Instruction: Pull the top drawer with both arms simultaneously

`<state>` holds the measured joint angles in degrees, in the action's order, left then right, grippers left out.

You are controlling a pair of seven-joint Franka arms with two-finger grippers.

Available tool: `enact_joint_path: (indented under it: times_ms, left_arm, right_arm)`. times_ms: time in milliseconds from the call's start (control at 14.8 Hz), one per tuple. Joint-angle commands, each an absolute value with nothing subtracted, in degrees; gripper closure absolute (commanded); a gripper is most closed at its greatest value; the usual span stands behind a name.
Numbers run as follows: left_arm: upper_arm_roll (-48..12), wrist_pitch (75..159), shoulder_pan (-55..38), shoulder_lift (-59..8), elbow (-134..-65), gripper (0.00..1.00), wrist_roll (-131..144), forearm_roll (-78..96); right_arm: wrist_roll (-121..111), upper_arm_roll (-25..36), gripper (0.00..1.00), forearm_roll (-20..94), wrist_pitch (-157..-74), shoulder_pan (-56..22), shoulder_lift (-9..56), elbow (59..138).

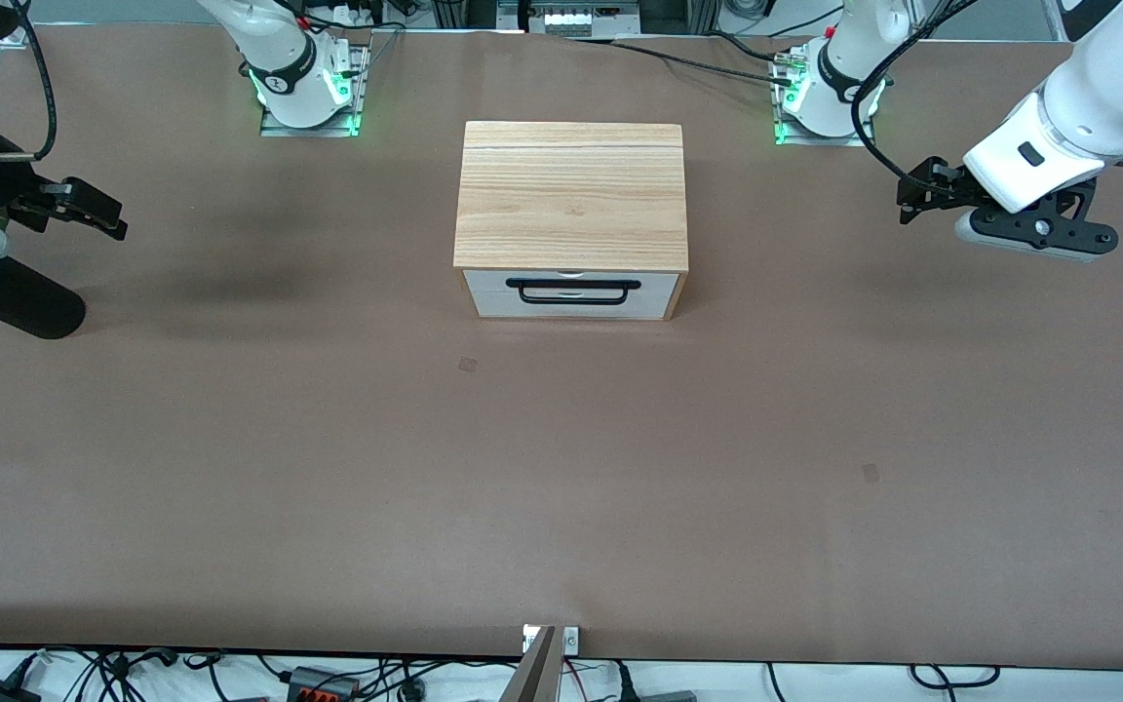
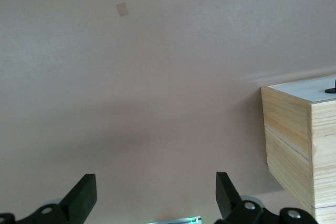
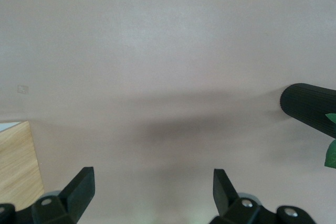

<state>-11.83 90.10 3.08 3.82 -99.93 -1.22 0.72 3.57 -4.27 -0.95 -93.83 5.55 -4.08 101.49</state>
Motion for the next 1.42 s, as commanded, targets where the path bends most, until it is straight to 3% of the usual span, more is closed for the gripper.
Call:
enact_joint_path:
  times_ms: [0,809,1348]
  left_arm:
    - [-12.13,88.86,3.25,3.25,-98.44,0.00,-2.28,0.62]
    - [-12.30,88.77,2.72,1.32,-97.29,0.00,-2.11,0.70]
    - [-12.39,90.00,2.29,-7.63,-93.34,0.00,-1.94,12.10]
  right_arm:
    - [3.78,-4.31,0.00,-0.26,-92.64,5.36,-4.13,100.46]
    - [3.43,-4.31,0.00,-0.26,-92.72,4.13,-4.13,100.20]
    - [2.99,-4.31,0.00,-0.26,-92.55,4.13,-3.60,99.93]
